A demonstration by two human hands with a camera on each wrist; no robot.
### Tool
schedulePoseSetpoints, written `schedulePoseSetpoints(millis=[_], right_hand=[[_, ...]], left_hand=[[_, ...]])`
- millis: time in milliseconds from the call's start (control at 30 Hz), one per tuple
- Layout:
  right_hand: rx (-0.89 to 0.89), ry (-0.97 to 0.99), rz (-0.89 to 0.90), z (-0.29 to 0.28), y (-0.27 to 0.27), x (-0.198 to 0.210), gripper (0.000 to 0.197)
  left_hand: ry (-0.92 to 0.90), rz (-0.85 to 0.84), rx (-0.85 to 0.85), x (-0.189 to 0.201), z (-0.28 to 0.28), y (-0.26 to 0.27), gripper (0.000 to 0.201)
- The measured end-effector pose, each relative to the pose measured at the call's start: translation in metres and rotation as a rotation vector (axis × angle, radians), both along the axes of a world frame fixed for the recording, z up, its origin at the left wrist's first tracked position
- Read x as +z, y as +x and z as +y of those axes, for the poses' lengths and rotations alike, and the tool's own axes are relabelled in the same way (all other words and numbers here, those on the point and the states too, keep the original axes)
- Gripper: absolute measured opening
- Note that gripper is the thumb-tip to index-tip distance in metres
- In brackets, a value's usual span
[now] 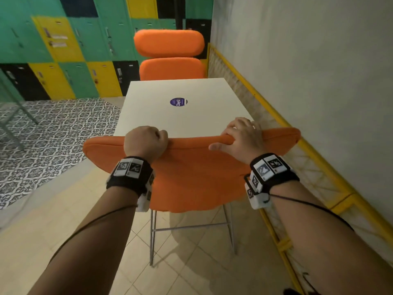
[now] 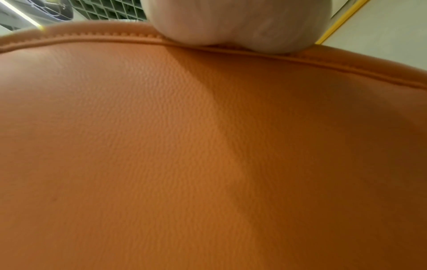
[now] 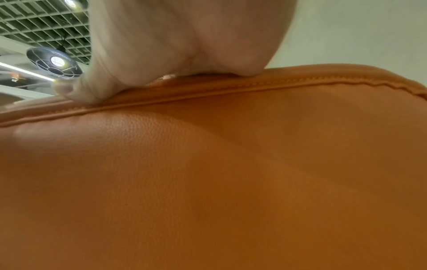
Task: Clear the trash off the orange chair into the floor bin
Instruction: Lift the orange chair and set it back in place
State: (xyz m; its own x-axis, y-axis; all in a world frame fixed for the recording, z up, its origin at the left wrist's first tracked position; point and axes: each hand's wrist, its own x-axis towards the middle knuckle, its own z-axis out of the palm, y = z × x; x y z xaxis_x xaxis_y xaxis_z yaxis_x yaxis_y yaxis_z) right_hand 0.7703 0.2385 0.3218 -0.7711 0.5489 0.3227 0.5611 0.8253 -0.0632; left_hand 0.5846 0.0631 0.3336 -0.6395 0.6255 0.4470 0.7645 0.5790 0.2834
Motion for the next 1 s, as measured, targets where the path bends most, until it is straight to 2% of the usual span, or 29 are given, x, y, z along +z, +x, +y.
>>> schedulePoseSetpoints(millis=[267, 500, 1000], right_hand=[[0.031, -0.002, -0.021, 0.060, -0.021, 0.000, 0.107], [0.045, -0.065, -0.055, 0.102, -0.032, 0.006, 0.085], [0.068, 0.013, 0.024, 0.124, -0.066, -0.001, 0.090]], left_hand=[[-0.019, -0.013, 0.079, 0.000, 0.052, -0.012, 0.039], [-0.060, -0.001, 0.089, 0.000, 0.088, -0.017, 0.039], [-0.024, 0.042, 0.055, -0.004, 0.107, -0.056, 0.039]])
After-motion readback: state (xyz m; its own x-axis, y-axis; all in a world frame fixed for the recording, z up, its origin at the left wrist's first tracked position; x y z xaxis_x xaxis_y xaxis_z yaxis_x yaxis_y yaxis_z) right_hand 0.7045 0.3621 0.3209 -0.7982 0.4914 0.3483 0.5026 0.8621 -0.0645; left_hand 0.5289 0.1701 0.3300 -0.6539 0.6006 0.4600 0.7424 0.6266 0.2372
